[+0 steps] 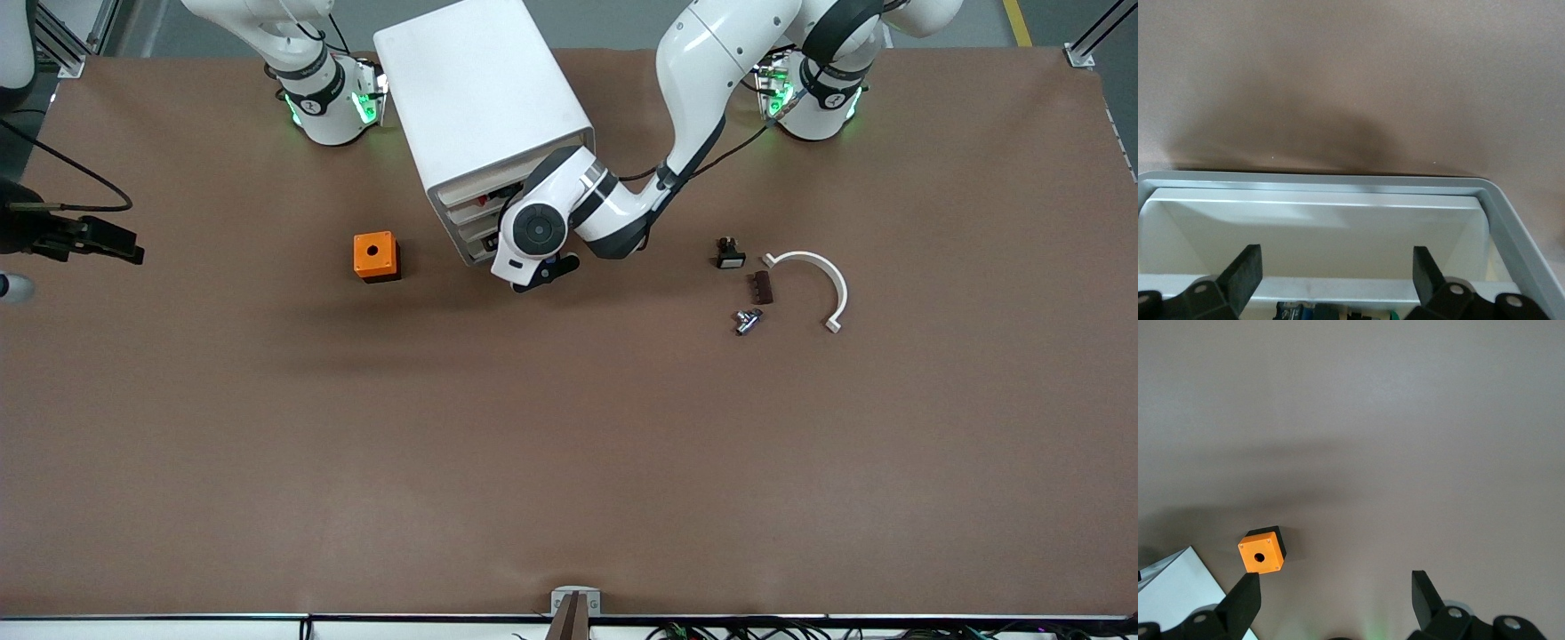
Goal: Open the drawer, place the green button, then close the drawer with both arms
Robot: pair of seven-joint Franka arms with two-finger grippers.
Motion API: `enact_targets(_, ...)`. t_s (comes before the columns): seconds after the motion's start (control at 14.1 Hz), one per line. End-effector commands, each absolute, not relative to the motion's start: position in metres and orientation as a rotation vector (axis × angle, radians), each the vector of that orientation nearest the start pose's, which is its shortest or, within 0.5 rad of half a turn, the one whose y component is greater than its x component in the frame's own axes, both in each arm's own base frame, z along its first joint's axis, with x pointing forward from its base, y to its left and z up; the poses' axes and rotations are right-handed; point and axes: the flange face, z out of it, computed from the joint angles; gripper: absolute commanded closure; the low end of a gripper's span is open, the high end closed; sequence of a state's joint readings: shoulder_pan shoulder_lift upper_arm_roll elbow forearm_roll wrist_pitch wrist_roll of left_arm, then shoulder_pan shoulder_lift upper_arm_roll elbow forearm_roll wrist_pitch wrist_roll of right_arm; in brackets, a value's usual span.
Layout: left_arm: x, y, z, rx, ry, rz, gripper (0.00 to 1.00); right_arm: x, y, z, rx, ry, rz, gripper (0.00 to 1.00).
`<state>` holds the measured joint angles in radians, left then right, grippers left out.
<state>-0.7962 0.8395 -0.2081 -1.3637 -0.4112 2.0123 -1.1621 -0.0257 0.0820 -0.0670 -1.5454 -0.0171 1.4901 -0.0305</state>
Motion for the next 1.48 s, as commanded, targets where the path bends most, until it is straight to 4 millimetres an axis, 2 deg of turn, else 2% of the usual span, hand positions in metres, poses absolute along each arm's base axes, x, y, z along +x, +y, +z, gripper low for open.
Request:
enact_targets(0.0,0.393,-0.604,0.233,-3.050,-0.685,0.873,0.01,0.568,-0.055,0.590,-3.149,0.090,0.203,0.00)
enact_targets(0.14,0.399,-0.602,0.243,-3.059,-0.706,0.854,0.01,0.572,-0.051,0.589,-3.157,0.083,0.204,0.00)
enact_targets(0.28,0.411,-0.598,0.262,-3.089,-0.720,0.819,0.01,0.573,-0.055,0.608,-3.154,0.096,0.138,0.00)
enact_targets(0.42,0.443,-0.573,0.305,-3.138,-0.731,0.729,0.01,0.573,-0.054,0.612,-3.163,0.089,0.129,0.00)
enact_targets(0.57,0.469,-0.548,0.351,-3.181,-0.683,0.565,0.01,0.573,-0.056,0.623,-3.160,0.094,0.100,0.00)
enact_targets(0.64,0.491,-0.524,0.384,-3.225,-0.689,0.491,0.01,0.572,-0.056,0.630,-3.162,0.092,0.076,0.00)
enact_targets(0.71,0.503,-0.507,0.411,-3.270,-0.665,0.448,0.01,0.572,-0.056,0.635,-3.163,0.092,0.058,0.00)
enact_targets(0.92,0.536,-0.434,0.476,-3.310,-0.546,0.386,0.01,0.571,-0.054,0.635,-3.161,0.080,0.068,0.00)
enact_targets(0.99,0.547,-0.409,0.490,-3.317,-0.509,0.377,0.01,0.568,-0.054,0.632,-3.156,0.092,0.115,0.00)
enact_targets(1.2,0.581,-0.311,0.530,-3.323,-0.388,0.292,0.01,0.566,-0.062,0.631,-3.152,0.114,0.125,0.00)
enact_targets(1.41,0.593,-0.244,0.550,-3.256,-0.340,0.216,0.01,0.562,-0.064,0.631,-3.149,0.121,0.140,0.00)
